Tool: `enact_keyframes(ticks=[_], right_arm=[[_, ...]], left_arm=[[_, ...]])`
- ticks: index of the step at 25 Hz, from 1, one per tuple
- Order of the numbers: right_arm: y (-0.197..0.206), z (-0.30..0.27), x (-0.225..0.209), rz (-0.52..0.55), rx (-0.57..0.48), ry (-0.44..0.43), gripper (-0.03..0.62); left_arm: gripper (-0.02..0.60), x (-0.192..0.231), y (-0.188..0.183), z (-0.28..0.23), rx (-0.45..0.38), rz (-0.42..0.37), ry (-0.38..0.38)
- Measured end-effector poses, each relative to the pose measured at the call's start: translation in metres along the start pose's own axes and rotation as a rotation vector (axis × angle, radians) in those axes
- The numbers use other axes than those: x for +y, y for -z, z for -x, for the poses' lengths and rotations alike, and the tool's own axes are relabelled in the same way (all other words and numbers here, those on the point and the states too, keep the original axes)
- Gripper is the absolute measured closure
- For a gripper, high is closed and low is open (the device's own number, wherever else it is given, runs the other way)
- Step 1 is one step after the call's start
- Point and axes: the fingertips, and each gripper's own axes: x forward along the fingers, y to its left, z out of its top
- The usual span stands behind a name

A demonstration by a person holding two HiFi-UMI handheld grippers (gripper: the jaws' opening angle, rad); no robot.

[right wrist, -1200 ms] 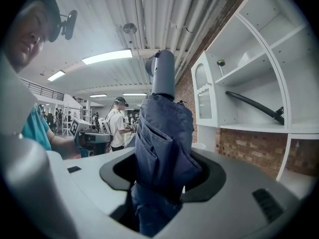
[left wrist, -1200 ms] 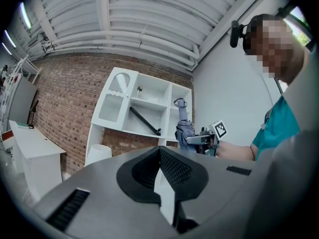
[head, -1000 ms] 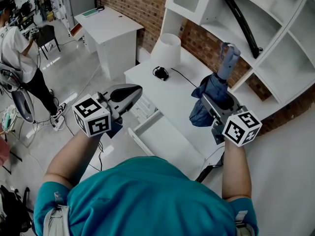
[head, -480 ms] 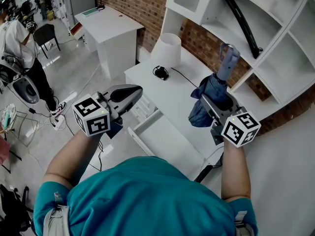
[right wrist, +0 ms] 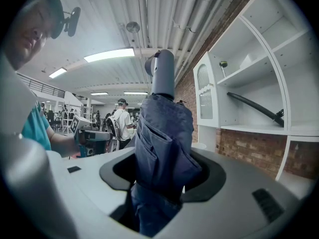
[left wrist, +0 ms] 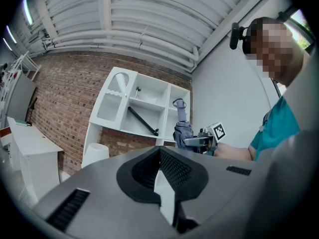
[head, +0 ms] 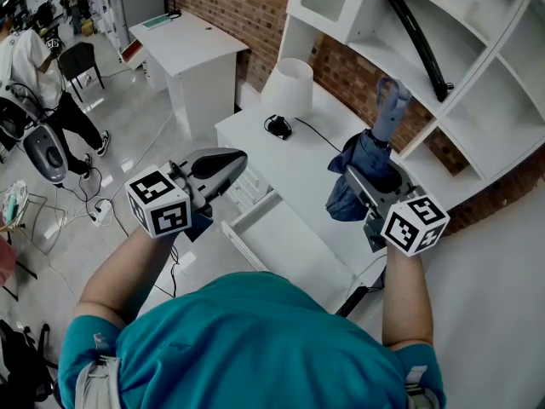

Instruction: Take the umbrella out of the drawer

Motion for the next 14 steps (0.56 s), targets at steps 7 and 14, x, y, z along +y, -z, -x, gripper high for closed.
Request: enact_keyframes(ticks=[7, 14], right_arm=[[0.0014, 0.0002, -0.0004, -0.001, 0.006, -0.002, 0.338], [0.0011, 0.0009, 0.0003, 0.001, 0.004, -0.002, 0.337]], left_arm=[[0.568, -0.0016, 0.0013, -0.0009, 0.003, 0.003, 0.002], [0.568, -0.0043, 0.0022, 0.0, 0.001, 0.007, 0.004]])
